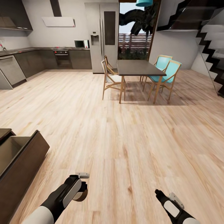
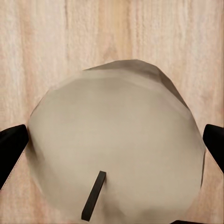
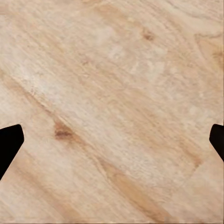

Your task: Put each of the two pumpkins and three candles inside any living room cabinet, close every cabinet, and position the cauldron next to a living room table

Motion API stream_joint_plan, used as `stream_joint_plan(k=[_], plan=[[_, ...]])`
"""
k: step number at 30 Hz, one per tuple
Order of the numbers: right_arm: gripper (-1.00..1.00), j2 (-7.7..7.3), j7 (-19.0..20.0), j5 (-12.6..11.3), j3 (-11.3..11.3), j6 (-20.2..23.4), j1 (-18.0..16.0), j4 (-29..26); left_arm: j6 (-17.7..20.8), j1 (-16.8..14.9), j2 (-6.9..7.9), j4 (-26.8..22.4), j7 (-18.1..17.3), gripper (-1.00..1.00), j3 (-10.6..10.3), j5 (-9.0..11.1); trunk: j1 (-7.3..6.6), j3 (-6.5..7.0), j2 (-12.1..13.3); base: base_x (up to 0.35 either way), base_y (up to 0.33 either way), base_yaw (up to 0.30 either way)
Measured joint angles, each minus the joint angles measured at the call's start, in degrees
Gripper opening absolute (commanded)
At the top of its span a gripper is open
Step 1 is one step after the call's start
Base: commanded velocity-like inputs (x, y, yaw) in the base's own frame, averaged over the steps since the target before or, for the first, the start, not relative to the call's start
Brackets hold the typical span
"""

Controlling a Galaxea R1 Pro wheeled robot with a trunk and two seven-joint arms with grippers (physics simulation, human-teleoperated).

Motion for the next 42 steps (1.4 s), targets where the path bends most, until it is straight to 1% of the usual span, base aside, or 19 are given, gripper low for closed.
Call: stream_joint_plan(k=[3, 6, 13, 20, 36, 42], plan=[[1.0, -0.01, 0.43, 0.0, 0.01, 4.8, -0.01, -0.24, 0.0, 0.0, 0.0, 0.01, 0.0, -1.0, 0.0, 0.02, 0.0, 0.0, 0.0, 0.333, 0.0, 0.0], [1.0, 0.01, 0.58, -0.03, -0.04, 5.99, -0.02, -0.28, 0.0, 0.0, 0.01, 0.0, 0.0, -1.0, 0.0, 0.03, 0.0, 0.0, 0.0, 0.333, 0.0, 0.0], [1.0, 0.01, 0.61, -0.04, -0.05, 6.4, -0.02, -0.28, -0.08, 0.0, 0.01, 0.0, 0.0, -1.0, 0.0, 0.07, 0.0, 0.0, 0.0, 0.334, 0.0, 0.0], [1.0, -0.06, 0.62, -0.05, -0.05, 6.49, -0.02, -0.31, -1.14, 0.0, -0.02, 0.0, 0.0, -1.0, 0.0, 0.14, 0.0, 0.0, 0.0, 0.334, 0.0, 0.0], [1.0, 0.04, 0.57, -0.09, 0.03, 6.66, -0.02, -0.3, -1.23, 0.0, -0.08, 0.02, 0.0, -1.0, 0.14, 0.17, 0.0, 0.0, 0.0, 0.333, -0.001, 0.0], [1.0, 0.1, 0.51, -0.05, 0.03, 6.66, -0.02, -0.29, -1.24, 0.0, -0.08, 0.03, -0.02, -1.0, 0.16, 0.14, 0.01, 0.0, 0.0, 0.272, -0.14, 0.0]])
